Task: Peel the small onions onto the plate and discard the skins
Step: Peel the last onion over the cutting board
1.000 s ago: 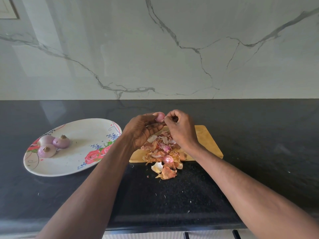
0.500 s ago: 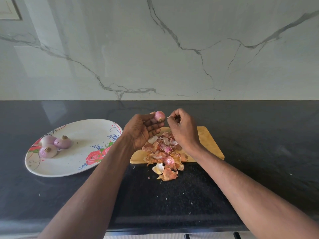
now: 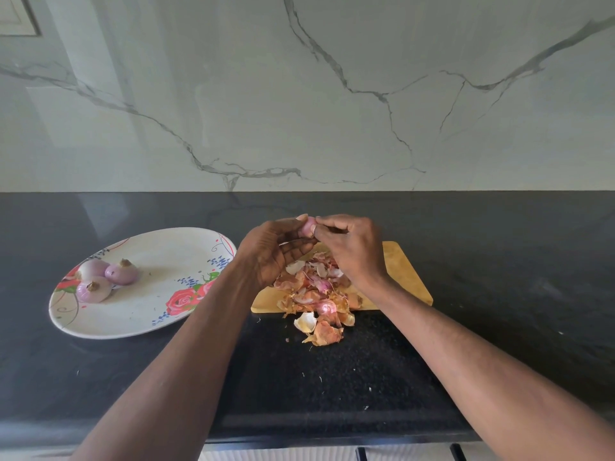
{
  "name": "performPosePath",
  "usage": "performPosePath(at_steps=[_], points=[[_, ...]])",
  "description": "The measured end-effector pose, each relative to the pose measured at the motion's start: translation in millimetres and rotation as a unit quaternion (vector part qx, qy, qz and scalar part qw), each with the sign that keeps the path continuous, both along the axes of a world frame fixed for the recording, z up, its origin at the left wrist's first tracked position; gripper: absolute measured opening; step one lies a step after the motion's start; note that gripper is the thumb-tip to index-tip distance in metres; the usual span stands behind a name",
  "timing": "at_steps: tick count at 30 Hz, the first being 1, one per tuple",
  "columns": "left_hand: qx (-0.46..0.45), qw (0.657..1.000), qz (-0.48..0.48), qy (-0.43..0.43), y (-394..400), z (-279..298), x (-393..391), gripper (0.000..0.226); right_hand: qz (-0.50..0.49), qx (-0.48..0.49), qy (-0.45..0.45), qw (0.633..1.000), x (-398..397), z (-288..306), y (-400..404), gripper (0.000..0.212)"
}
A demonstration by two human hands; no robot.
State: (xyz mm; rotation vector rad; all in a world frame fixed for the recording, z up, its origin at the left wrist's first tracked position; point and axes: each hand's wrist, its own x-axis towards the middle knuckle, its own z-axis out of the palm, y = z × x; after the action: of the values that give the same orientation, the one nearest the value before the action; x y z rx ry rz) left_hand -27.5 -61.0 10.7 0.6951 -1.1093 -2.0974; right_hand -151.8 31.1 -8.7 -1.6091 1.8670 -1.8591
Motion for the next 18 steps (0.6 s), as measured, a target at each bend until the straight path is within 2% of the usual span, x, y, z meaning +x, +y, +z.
performPosePath(at_steps=[3, 8, 14, 18], points=[[-0.002, 1.0, 0.007, 0.001, -0.4, 0.1, -0.4, 0.013, 0.015, -0.012, -0.029, 0.999, 0.9, 2.5, 2.9, 0.009], [0.006, 1.0, 0.012, 0.003, -0.4, 0.2, 0.3, 0.014, 0.026, -0.01, -0.051, 0.998, -0.1, 3.9, 3.6, 0.008], [0.03, 0.999, 0.002, 0.011, 2.3, 2.5, 3.3, 0.039, 0.013, -0.002, -0.078, 0.997, -2.0, 5.8, 3.2, 0.006], [0.033, 0.999, -0.007, 0.019, 4.0, 3.6, 4.2, 0.04, 0.008, -0.005, -0.09, 0.996, -1.1, 6.6, 2.6, 0.005]])
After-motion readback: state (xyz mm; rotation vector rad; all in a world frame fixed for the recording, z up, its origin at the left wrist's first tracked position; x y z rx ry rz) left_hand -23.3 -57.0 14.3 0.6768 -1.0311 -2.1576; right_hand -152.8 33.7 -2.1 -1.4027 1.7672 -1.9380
